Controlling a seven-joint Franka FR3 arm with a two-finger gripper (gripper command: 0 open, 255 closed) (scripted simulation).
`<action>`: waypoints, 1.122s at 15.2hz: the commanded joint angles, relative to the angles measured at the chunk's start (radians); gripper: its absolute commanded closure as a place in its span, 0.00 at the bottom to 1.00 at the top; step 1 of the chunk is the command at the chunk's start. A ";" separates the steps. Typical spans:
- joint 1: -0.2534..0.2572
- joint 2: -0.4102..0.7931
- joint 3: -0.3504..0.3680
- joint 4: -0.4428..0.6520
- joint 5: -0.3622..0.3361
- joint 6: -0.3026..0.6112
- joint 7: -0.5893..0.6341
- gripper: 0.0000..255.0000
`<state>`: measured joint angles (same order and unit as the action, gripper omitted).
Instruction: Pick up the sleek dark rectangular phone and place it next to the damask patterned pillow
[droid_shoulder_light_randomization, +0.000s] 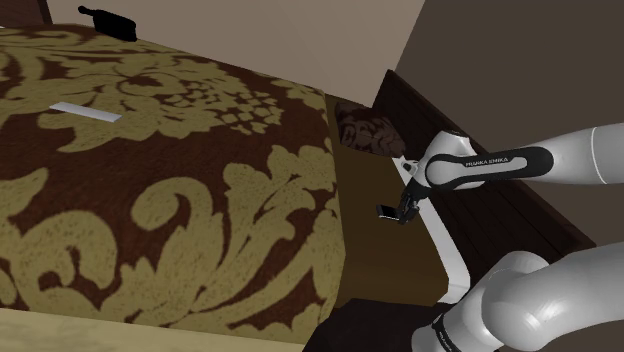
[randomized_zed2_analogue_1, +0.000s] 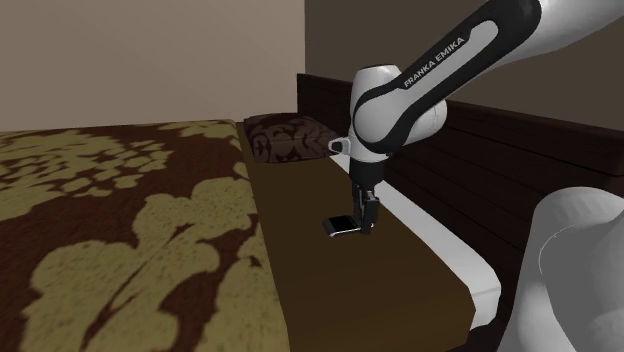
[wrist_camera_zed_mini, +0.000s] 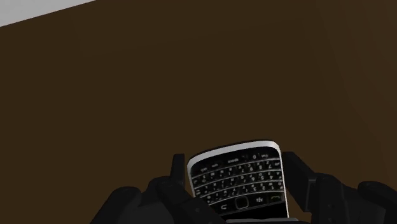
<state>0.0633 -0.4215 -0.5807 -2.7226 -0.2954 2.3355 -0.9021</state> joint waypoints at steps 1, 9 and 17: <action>0.000 0.000 0.000 0.000 0.000 0.000 0.000 1.00; -0.010 -0.068 0.030 0.039 -0.002 -0.106 0.010 1.00; -0.016 -0.137 0.067 0.104 0.007 -0.238 0.017 1.00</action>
<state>0.0481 -0.5514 -0.5176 -2.6294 -0.2898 2.1149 -0.8840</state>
